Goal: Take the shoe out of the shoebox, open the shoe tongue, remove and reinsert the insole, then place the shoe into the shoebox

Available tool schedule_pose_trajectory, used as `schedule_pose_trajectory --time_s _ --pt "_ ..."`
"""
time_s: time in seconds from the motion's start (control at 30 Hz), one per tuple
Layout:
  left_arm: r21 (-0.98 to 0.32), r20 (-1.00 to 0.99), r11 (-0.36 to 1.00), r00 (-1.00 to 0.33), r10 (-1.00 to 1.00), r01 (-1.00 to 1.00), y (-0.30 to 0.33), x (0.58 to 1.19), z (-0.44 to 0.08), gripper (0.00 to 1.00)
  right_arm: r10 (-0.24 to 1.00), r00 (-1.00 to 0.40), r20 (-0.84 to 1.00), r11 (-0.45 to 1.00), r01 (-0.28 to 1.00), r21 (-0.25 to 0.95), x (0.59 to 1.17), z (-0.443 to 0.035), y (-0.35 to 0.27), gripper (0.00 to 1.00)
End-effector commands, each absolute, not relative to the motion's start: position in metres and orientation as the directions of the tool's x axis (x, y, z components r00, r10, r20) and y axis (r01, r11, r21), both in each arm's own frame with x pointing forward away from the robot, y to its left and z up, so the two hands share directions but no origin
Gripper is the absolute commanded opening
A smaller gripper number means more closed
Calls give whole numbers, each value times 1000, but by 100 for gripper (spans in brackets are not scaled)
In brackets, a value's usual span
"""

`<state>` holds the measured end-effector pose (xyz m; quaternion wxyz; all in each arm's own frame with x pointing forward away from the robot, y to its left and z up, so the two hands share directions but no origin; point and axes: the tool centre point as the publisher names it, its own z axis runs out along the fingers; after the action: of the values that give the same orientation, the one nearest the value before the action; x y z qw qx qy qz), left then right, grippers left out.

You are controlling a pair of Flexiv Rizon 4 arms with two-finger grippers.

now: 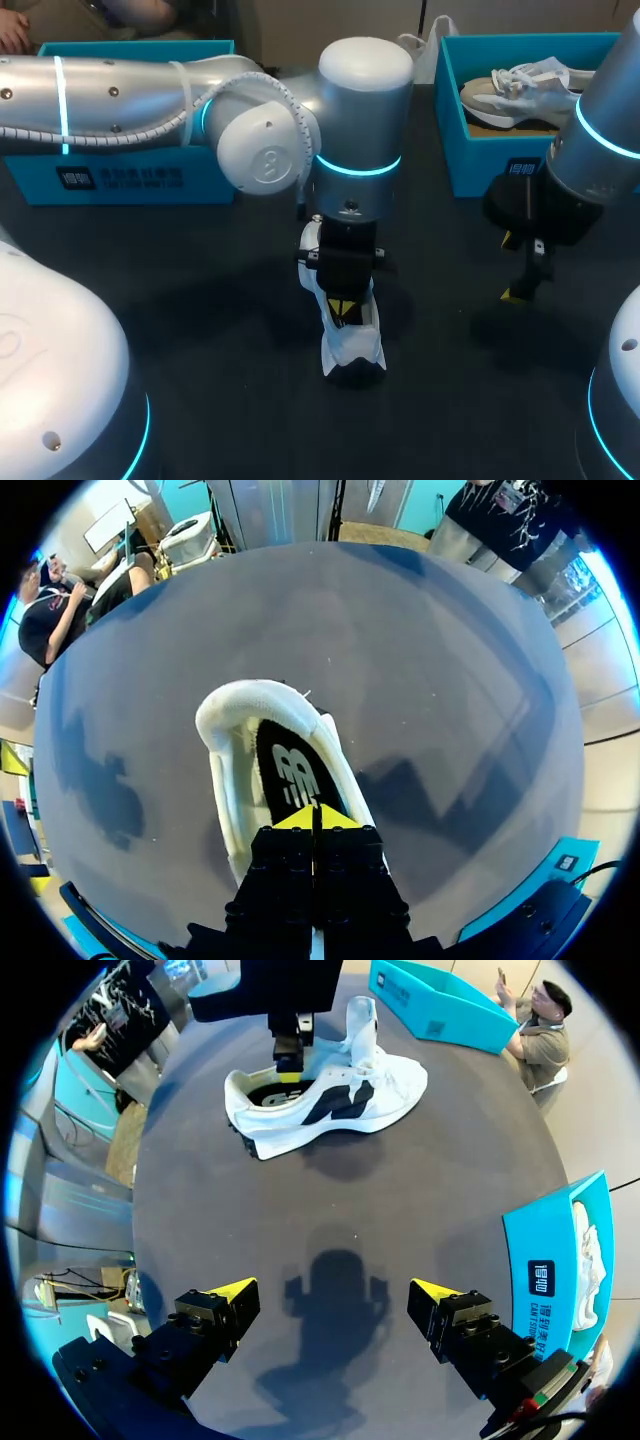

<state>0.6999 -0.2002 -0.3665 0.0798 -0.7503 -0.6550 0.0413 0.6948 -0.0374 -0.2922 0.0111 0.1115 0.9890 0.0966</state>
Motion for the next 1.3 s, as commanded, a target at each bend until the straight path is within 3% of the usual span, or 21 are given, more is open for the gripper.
schedule_pose_trajectory --time_s 0.03,0.37,0.6,0.97,1.3 --pt "-176 52 -129 140 989 976 -198 703 -378 0 223 -975 -3 957 219 193 694 -293 -37 100" --pt "-150 113 -135 153 982 979 -192 700 -399 0 223 -975 -3 957 219 193 694 -293 -37 100" --pt "-167 26 -94 99 995 982 -193 703 -414 0 223 -975 -3 957 219 193 694 -293 -37 100" --pt "-131 -134 -77 59 989 988 -189 706 -373 0 223 -975 -3 957 219 193 694 -293 -37 100" --pt "-116 -32 -155 152 988 981 -201 692 -377 0 223 -975 -3 957 219 193 694 -293 -37 100"
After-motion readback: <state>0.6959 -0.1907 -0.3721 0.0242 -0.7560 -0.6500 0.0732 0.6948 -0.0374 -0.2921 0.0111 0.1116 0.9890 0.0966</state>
